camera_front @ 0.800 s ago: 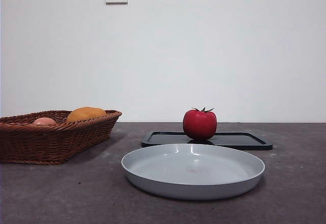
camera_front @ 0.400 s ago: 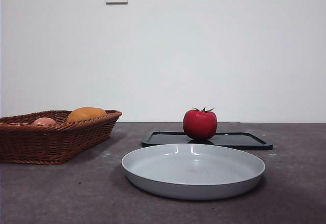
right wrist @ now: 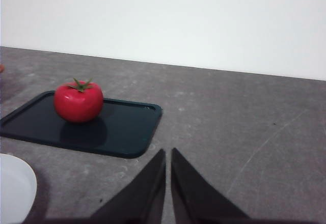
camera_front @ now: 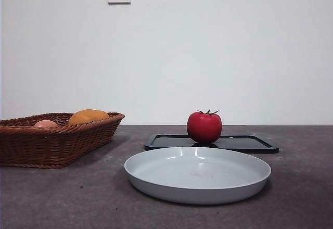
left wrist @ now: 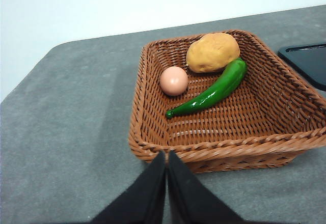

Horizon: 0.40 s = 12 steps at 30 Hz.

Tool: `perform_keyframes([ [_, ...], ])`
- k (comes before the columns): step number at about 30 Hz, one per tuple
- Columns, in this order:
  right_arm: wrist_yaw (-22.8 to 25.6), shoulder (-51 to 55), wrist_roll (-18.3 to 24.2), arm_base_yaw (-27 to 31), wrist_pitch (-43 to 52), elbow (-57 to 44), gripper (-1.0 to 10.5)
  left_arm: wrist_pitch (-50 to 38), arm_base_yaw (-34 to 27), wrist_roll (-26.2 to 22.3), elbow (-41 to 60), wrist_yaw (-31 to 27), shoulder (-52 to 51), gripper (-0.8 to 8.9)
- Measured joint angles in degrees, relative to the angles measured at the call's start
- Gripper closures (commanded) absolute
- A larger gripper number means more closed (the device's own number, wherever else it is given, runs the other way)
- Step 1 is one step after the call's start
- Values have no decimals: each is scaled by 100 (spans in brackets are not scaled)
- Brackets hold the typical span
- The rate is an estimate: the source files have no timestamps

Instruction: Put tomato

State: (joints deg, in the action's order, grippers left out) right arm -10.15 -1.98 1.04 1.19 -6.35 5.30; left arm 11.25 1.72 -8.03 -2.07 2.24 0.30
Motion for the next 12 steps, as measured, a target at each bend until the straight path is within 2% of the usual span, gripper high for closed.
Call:
perform_keyframes([
  [7,437,164,-146,0,22,-402,940,0,0,0,0,0,0,806],
  [12,472,164,-240,0,-181,-439,940,0,0,0,-2,0,0,806],
])
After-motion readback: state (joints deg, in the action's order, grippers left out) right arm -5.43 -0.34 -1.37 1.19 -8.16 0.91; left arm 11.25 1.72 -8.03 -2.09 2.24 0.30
